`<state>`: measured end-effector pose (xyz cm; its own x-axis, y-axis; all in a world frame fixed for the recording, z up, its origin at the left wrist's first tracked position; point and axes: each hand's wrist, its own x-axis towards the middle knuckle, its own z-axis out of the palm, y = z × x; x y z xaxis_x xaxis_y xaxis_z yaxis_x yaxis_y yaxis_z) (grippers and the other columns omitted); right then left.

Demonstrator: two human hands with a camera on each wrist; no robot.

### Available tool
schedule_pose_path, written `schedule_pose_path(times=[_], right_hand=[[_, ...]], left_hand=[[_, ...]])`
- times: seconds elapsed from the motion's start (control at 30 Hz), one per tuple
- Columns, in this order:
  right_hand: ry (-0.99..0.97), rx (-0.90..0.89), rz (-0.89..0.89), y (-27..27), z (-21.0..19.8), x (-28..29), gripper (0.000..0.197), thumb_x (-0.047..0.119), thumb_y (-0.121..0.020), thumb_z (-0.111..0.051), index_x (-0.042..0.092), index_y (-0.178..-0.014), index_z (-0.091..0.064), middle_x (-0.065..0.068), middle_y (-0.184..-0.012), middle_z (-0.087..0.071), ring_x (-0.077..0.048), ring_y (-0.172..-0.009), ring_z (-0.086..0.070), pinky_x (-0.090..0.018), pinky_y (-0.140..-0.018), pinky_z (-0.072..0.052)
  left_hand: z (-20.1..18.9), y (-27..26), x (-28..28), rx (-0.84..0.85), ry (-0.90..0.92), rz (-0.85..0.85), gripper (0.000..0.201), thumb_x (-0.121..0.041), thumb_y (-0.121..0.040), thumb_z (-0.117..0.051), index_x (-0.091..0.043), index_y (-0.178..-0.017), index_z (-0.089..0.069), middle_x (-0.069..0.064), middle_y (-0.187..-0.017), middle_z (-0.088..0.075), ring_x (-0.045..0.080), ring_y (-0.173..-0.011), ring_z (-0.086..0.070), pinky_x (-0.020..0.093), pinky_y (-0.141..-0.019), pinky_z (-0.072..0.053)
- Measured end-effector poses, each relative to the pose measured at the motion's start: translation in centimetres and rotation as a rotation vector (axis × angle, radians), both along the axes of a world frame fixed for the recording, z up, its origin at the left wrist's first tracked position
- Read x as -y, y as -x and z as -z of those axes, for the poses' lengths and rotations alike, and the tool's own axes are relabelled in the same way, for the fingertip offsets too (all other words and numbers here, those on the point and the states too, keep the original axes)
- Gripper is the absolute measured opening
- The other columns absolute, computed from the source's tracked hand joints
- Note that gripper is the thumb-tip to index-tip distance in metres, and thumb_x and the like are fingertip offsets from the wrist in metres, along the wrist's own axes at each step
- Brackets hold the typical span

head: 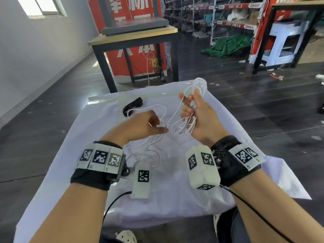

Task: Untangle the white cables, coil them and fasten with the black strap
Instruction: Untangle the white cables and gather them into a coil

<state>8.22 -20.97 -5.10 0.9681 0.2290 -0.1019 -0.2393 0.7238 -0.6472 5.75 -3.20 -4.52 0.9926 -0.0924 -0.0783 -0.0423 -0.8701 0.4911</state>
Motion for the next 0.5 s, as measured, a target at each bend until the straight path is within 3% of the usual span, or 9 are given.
schedule_pose_path(times=[0.13,0.2,0.3,0.4,0.5], right_hand=[[-0.025,0.020,-0.007,0.0,0.0,0.1,0.027,0.034,-0.099,-0.046,0.010,-0.087,-0.053,0.005,-0.073,-0.061,-0.006,-0.046,-0.033,-0.015,-0.044,-0.034],[-0.017,0.020,0.066,-0.1,-0.1,0.1,0.026,0.031,-0.100,-0.046,0.009,-0.088,-0.052,0.004,-0.072,-0.061,-0.005,-0.045,-0.032,-0.016,-0.042,-0.033],[0.037,-0.016,0.240,-0.5,-0.2,0.5,0.032,0.030,-0.101,-0.046,0.011,-0.075,-0.054,0.001,-0.072,-0.051,-0.005,-0.041,-0.033,-0.016,-0.041,-0.032],[0.054,-0.033,0.311,-0.5,-0.2,0.9,0.032,0.033,-0.100,-0.046,0.011,-0.080,-0.057,0.004,-0.062,-0.040,-0.004,-0.039,-0.034,-0.016,-0.042,-0.033],[0.057,-0.009,0.293,-0.3,-0.3,0.7,0.032,0.031,-0.100,-0.046,0.012,-0.076,-0.054,0.002,-0.064,-0.043,-0.005,-0.040,-0.033,-0.017,-0.042,-0.033]], left_hand=[[1.0,-0.1,0.8,-0.105,-0.128,0.102,0.039,-0.036,-0.081,-0.072,-0.026,-0.115,-0.055,-0.014,-0.099,-0.060,0.009,-0.092,-0.058,0.025,-0.083,-0.044],[0.7,-0.1,0.5,-0.085,-0.172,0.106,0.027,-0.025,-0.083,-0.070,-0.025,-0.108,-0.060,-0.011,-0.095,-0.062,0.012,-0.091,-0.059,0.027,-0.084,-0.046],[0.0,-0.1,-0.1,0.055,-0.166,0.051,0.015,-0.013,-0.088,-0.060,-0.022,-0.097,-0.067,-0.005,-0.095,-0.065,0.015,-0.093,-0.060,0.027,-0.085,-0.048],[-0.9,0.1,-0.3,0.044,0.069,0.035,0.012,-0.015,-0.088,-0.064,-0.027,-0.087,-0.066,-0.014,-0.088,-0.067,0.007,-0.087,-0.061,0.015,-0.077,-0.046],[-1.4,0.5,0.3,-0.157,0.302,0.079,0.016,-0.027,-0.088,-0.065,-0.029,-0.104,-0.067,-0.012,-0.090,-0.072,-0.004,-0.079,-0.062,0.011,-0.072,-0.045]])
